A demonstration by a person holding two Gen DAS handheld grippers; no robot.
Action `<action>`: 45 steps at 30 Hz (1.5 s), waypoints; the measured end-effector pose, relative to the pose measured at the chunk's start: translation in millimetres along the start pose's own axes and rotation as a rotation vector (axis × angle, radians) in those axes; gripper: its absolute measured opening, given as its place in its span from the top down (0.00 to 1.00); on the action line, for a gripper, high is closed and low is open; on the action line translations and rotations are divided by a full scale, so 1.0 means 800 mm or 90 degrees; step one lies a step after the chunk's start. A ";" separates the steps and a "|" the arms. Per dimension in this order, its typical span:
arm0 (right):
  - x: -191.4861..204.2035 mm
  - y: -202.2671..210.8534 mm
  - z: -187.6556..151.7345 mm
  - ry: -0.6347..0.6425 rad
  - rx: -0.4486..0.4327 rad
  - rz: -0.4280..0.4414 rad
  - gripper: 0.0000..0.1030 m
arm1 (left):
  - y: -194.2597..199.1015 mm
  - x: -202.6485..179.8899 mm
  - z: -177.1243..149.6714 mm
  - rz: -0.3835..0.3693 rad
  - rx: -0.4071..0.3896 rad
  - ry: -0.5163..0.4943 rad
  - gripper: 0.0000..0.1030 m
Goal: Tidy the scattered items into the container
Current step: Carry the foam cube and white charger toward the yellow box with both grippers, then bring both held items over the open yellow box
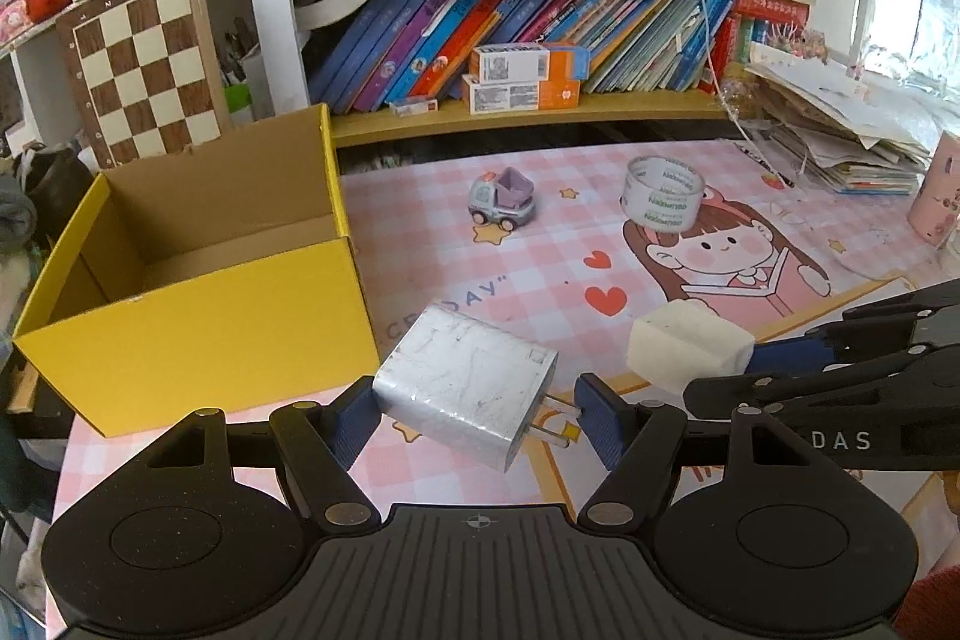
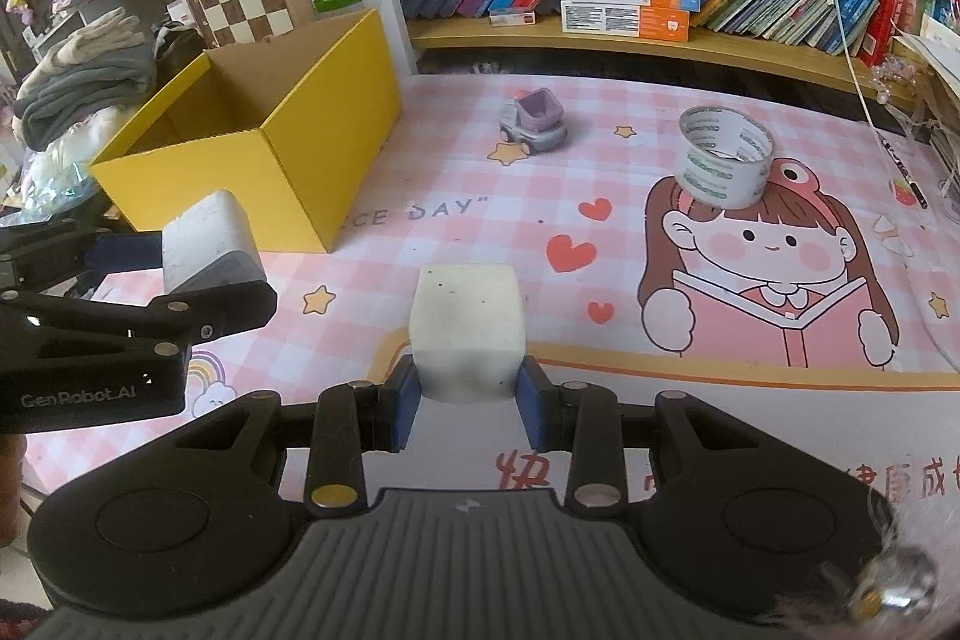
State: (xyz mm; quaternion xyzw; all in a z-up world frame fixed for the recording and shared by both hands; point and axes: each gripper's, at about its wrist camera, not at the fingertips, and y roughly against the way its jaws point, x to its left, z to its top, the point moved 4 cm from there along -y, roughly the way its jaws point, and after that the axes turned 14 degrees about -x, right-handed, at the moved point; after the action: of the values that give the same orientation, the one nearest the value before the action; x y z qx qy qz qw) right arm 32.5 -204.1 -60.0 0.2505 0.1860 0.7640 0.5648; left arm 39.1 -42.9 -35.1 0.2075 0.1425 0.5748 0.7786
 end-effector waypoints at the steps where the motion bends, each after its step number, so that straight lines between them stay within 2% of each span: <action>1: 0.002 -0.001 0.000 0.000 0.000 -0.001 0.68 | 0.000 0.002 0.000 -0.001 0.000 0.000 0.31; 27: 0.069 -0.020 0.017 0.012 -0.009 -0.002 0.68 | 0.031 0.067 0.017 -0.009 -0.044 0.001 0.31; 45: 0.122 -0.023 0.048 0.041 -0.043 0.008 0.68 | 0.049 0.120 0.036 -0.004 -0.089 0.019 0.31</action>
State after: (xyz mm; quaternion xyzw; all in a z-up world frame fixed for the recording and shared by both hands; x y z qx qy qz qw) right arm 46.5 -105.3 -22.8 0.2077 0.1767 0.7811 0.5617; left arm 48.4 53.6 10.9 0.1434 0.1145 0.5838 0.7909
